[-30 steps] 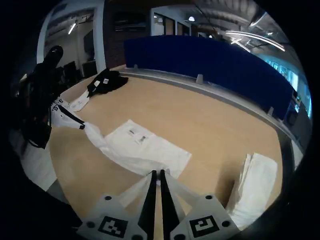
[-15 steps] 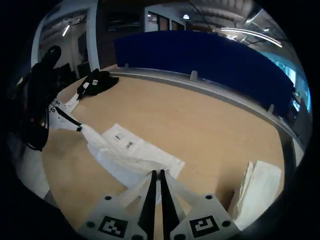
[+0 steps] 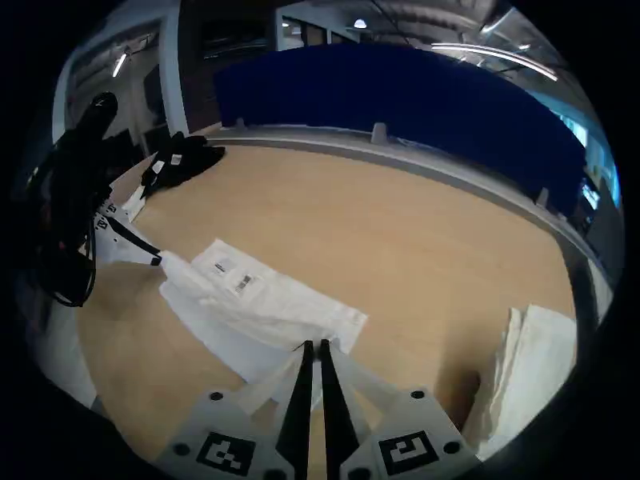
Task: Fold towel
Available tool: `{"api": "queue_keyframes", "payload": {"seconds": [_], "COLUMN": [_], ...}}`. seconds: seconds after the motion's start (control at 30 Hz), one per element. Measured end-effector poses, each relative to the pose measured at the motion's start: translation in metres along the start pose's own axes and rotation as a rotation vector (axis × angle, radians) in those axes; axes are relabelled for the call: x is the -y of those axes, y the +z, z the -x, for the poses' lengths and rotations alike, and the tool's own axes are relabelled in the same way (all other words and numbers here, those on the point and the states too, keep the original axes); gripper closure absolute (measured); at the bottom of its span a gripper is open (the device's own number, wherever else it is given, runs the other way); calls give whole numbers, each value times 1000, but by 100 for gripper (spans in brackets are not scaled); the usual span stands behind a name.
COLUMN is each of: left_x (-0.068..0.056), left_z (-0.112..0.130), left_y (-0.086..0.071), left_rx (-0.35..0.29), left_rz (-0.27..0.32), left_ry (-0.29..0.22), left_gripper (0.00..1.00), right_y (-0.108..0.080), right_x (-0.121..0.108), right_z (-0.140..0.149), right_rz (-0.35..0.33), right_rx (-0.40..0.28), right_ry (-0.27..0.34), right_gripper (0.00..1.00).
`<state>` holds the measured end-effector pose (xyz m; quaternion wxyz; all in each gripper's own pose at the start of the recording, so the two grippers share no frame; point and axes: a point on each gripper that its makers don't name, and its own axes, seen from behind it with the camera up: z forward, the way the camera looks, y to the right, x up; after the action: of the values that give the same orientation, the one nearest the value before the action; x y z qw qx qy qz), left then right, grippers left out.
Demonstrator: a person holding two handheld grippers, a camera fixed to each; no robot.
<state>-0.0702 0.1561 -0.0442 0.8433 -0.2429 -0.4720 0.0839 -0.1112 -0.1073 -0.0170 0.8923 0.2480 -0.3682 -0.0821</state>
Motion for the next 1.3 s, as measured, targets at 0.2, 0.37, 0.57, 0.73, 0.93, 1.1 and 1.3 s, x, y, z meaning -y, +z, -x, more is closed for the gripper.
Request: {"api": "queue_keyframes", "payload": {"seconds": [0.2,0.37,0.57,0.73,0.93,1.1,1.3], "left_x": [8,16,29,38,47,54,61], "left_z": [3,-2,-7,-7,-12,-18,-24], "left_y": [21,34,44,50,52,50,40], "left_rx": [18,3,-16,-22,-34,-53,-81], "left_rz": [-9,-18,-42,-68,-104,-128,-141], "left_ry": [-36,-61,-85,-96,-102,-103,-106], "left_gripper": [85,82,75,71,63,53,41], "right_y": [19,33,42,45,48,47,40], "right_x": [-7,-15,-20,-21,-27,-32,-34], "right_z": [8,12,14,15,12,8,4], "right_rz": [18,42,56,63,95,122,130], "right_rx": [17,28,33,41,34,23,8], "right_ry": [33,61,92,98,87,74,56], "right_gripper": [93,93,92,87,76,57,25]}}
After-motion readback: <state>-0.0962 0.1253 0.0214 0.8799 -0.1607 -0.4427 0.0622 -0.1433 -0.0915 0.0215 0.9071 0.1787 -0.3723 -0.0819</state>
